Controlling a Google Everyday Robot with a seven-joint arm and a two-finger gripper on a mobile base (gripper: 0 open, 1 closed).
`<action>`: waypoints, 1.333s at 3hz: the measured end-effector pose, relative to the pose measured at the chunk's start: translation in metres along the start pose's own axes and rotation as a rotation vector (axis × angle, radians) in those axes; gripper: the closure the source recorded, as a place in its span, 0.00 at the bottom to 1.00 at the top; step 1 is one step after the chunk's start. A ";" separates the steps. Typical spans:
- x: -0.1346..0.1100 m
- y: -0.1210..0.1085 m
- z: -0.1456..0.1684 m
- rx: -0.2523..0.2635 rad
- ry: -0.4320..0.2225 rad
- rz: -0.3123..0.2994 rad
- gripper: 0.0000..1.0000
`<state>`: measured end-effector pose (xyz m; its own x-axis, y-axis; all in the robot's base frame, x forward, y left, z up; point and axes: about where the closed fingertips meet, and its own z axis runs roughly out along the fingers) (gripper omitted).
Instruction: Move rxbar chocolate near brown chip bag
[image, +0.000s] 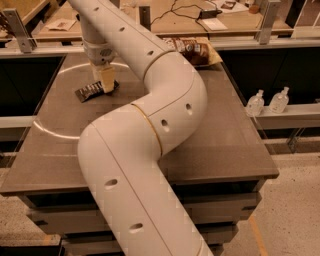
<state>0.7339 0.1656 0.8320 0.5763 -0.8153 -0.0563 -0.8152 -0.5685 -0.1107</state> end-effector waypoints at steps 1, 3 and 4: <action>0.002 0.005 -0.031 0.034 0.070 -0.049 0.97; 0.013 0.064 -0.159 0.216 0.123 -0.068 1.00; 0.017 0.101 -0.176 0.335 -0.046 -0.089 1.00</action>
Offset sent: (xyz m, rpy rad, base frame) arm -0.1380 -0.1004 0.2420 -0.0939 -0.3436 0.0555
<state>0.6514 0.0752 0.9943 0.6522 -0.7542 -0.0756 -0.7017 -0.5631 -0.4364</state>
